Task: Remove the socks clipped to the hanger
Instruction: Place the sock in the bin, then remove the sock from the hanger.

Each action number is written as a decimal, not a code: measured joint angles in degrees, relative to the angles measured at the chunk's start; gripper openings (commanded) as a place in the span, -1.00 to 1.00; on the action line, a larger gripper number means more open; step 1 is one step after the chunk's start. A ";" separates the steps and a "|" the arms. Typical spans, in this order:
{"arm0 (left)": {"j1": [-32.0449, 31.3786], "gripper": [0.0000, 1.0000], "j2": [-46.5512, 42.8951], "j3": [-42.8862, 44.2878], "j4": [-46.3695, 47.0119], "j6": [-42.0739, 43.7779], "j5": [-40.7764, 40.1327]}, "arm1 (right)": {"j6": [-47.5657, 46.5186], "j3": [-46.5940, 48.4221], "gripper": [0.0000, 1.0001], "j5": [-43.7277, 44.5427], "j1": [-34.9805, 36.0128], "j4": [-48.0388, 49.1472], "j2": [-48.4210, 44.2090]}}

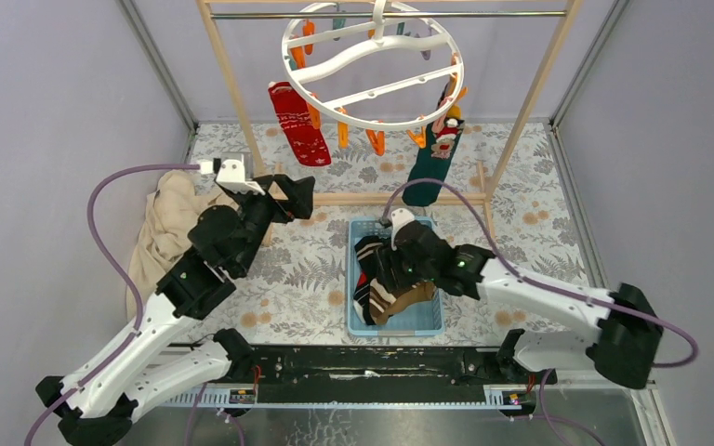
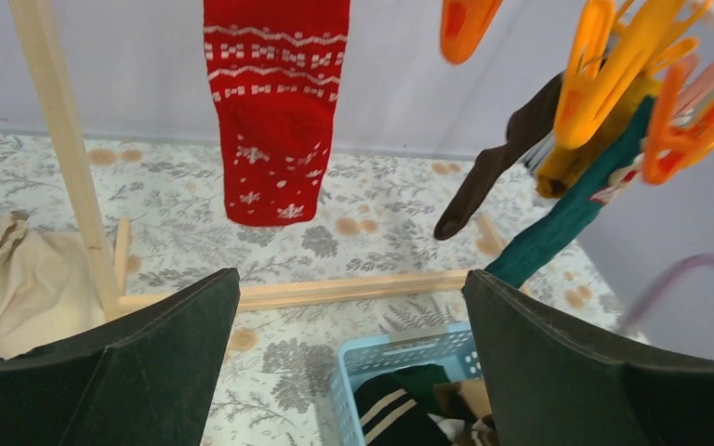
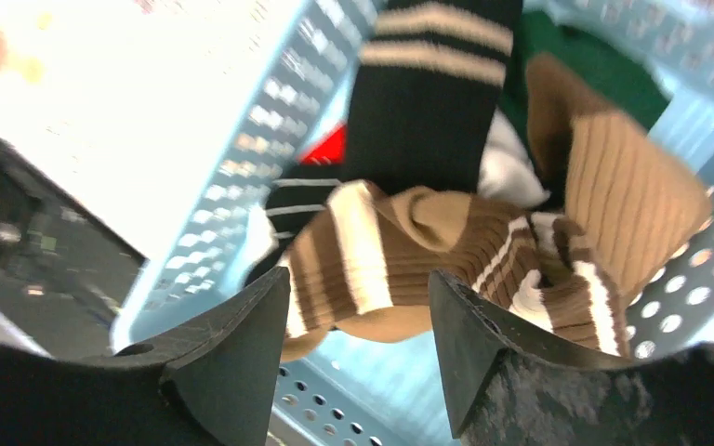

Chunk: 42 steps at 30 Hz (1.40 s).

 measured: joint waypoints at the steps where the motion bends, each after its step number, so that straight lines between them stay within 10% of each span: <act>1: 0.00 0.97 0.20 -0.76 0.35 0.46 -0.31 | -0.33 1.03 0.29 -0.22 0.00 -0.42 -1.97; 13: 8.52 0.97 10.32 -2.16 8.76 2.36 3.89 | -0.87 5.97 0.49 -0.61 0.00 -1.73 -18.86; 42: 28.61 0.97 29.90 -1.38 33.90 3.74 32.74 | -0.15 5.95 0.50 -2.01 0.00 -6.08 -22.27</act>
